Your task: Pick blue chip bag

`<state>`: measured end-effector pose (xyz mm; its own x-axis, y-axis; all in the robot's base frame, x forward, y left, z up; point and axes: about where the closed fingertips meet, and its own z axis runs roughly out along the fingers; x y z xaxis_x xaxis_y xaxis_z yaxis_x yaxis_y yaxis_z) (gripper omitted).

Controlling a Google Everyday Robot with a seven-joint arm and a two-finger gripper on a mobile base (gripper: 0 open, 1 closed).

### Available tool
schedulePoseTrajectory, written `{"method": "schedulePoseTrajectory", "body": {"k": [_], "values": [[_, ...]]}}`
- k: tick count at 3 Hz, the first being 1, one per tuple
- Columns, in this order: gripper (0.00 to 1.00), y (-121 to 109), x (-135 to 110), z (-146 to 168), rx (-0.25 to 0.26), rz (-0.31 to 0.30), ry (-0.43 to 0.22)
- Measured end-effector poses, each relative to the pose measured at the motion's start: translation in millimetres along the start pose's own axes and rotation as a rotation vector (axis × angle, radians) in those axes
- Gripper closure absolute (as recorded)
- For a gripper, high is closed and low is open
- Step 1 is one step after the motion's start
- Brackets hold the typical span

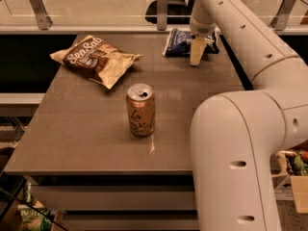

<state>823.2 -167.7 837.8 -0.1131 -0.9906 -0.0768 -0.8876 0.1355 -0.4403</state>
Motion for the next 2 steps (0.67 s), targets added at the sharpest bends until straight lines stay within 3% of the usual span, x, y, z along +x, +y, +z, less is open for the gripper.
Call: {"method": "schedulePoseTrajectory", "body": {"k": [2], "values": [[0.87,0.6,-0.6,2.6,-0.004,-0.001,0.001]]}}
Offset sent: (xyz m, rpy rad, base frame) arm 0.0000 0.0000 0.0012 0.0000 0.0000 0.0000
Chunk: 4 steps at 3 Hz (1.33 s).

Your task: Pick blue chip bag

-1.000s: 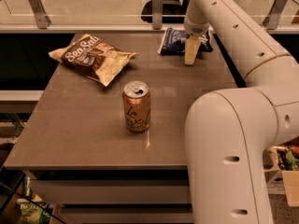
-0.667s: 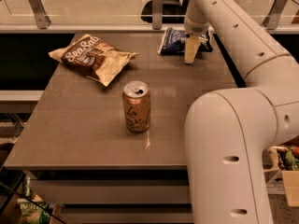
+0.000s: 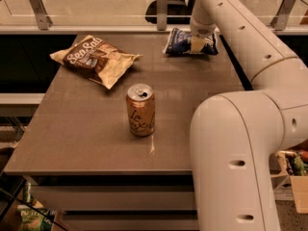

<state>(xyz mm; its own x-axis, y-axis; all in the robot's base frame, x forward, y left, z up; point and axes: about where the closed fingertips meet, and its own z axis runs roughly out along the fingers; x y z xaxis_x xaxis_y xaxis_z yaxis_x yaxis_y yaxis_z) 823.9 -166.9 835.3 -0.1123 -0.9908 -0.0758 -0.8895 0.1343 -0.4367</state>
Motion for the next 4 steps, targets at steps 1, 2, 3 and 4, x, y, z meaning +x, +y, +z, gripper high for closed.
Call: {"method": "schedulePoseTrajectory", "body": {"k": [1,2,3,4], "values": [[1.0,-1.1,-0.3,-2.2,0.0,0.0,0.0],[1.0,-1.1,-0.3,-2.1,0.0,0.0,0.0],[1.0,-1.3,-0.4,-2.7,0.0,0.0,0.0],[1.0,-1.3,-0.4,-2.7,0.0,0.0,0.0]]}}
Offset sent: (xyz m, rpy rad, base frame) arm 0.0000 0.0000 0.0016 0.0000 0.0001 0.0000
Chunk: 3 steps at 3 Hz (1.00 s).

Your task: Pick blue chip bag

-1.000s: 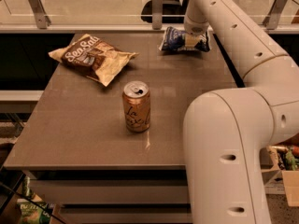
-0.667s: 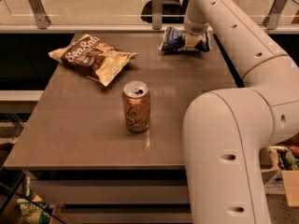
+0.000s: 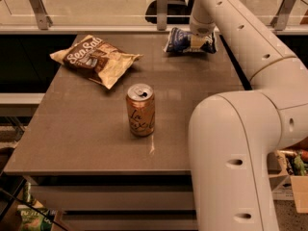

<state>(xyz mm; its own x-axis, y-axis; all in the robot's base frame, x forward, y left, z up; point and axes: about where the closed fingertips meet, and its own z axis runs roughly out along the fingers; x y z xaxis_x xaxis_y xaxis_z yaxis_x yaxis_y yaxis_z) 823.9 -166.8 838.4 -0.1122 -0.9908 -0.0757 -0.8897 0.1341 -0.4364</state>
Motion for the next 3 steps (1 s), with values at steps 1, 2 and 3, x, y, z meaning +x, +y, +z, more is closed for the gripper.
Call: {"method": "schedulePoseTrajectory", "body": {"k": [1,2,3], "values": [[1.0,0.0,0.0,-0.1,0.0,0.0,0.0],[1.0,0.1,-0.2,0.2,0.0,0.0,0.0],[1.0,0.1,-0.2,0.3,0.0,0.0,0.0]]}}
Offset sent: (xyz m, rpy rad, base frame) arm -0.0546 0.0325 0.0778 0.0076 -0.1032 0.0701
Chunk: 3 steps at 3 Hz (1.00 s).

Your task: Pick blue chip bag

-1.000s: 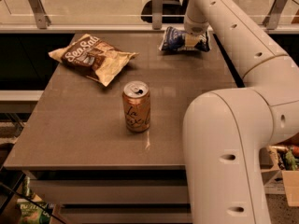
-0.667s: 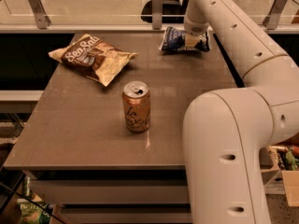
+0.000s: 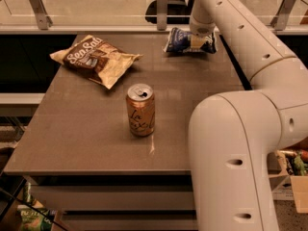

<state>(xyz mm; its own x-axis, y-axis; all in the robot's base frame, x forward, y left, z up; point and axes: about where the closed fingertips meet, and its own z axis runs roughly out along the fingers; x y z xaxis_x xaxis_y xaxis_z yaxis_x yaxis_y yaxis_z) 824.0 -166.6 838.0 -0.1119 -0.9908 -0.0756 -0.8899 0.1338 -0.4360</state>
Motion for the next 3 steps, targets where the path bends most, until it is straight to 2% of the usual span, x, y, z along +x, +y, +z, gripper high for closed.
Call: {"method": "schedulePoseTrajectory", "body": {"k": [3], "values": [[1.0,0.0,0.0,-0.2,0.0,0.0,0.0]]}}
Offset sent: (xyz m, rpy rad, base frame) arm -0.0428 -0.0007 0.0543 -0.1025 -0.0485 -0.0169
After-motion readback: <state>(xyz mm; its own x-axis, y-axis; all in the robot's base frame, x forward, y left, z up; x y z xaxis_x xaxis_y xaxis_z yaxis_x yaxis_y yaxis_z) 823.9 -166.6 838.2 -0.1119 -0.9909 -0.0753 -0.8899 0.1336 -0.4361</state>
